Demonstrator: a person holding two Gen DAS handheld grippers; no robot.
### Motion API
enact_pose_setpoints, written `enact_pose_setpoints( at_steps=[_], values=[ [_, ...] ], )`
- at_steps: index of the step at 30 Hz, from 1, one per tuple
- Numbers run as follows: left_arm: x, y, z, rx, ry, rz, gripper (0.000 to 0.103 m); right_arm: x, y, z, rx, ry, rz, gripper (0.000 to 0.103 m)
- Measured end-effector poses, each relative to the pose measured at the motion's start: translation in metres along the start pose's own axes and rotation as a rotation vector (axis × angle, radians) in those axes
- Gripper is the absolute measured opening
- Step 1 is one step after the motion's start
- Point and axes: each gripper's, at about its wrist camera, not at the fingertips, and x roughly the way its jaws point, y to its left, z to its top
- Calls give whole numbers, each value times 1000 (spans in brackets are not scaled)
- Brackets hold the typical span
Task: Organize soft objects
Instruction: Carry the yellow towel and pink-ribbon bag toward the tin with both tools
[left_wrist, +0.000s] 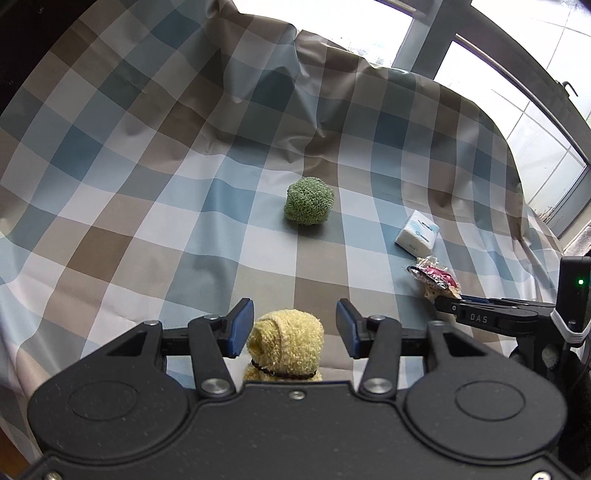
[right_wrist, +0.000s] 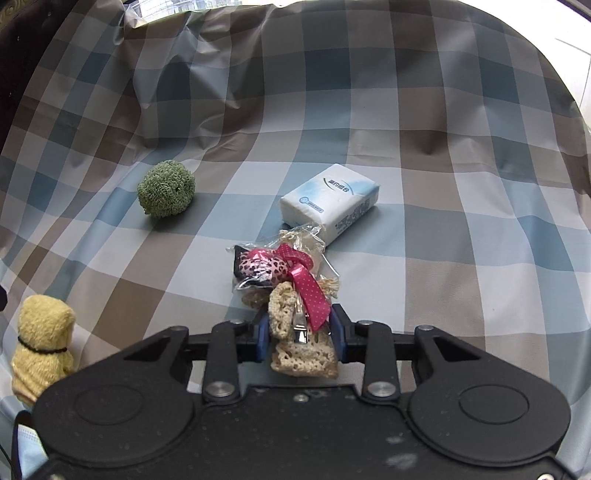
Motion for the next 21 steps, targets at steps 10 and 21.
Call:
enact_pose_setpoints(
  at_steps=[10, 21],
  values=[
    [11, -5, -9, 50, 35, 81, 57, -8, 7, -21, -72, -6, -56, 52],
    [51, -16, -12, 137, 76, 121, 71, 20, 12, -19, -69, -12, -82, 95]
  ],
)
